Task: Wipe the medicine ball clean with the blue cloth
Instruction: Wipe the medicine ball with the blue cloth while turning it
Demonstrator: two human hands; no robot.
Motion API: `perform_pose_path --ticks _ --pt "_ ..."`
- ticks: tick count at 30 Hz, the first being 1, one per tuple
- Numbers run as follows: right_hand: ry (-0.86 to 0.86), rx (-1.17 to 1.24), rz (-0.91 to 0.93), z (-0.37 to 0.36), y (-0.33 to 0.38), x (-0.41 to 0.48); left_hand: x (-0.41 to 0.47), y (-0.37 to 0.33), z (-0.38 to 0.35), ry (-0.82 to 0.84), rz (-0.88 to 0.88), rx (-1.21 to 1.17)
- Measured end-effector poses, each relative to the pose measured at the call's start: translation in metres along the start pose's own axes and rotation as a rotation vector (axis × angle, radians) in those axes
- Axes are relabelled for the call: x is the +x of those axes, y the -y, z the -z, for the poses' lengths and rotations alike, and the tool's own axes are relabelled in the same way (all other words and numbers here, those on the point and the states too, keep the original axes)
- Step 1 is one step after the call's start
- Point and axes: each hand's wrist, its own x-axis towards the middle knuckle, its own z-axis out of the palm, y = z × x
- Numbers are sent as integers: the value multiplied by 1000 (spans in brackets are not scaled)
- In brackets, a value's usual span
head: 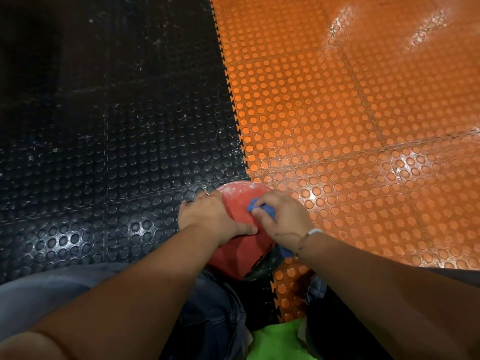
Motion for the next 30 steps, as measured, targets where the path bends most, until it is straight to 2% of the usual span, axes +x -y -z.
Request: perform_pose_path --ticks 2,4,5,8,10,12,15,16,17,20,21,22,25,26,27,30 --pt "-61 131 -211 7 -13 4 0 0 -1 -2 -1 0" --pt "-46 214 -457 11 -19 7 0 -2 -1 -11 -5 1" --pt "-37 178 -466 10 -17 8 0 -2 -2 -17 -6 3" --pt "-62 -14 -126 1 -1 6 1 -4 -2 -19 4 7" --pt "-61 -39 0 -1 0 3 1 -4 -1 -18 10 6" --pt "-82 -42 -100 3 -11 6 0 -5 -3 -27 4 15" --pt "-55 44 -460 10 -23 15 -3 -8 -5 -55 -7 33" --pt "-45 52 -475 10 -20 16 -3 -9 -5 -56 -5 38" --pt "-46 35 -414 8 -15 16 -2 -9 -5 -53 1 37" --pt "-56 -20 -56 4 4 3 2 -5 0 -30 31 0" --pt "-52 -15 -16 3 2 2 3 -3 1 -21 41 -18" --pt "-50 5 -67 5 -5 3 4 -1 2 -13 49 -32" --pt "-14 178 -482 15 -28 14 3 1 2 -10 56 -42" --pt "-2 206 -531 15 -30 17 3 0 1 -11 57 -40" --pt "-5 211 -510 13 -28 17 3 0 1 -12 58 -36" --pt "-58 227 -274 8 -12 11 6 1 3 -1 71 -51"
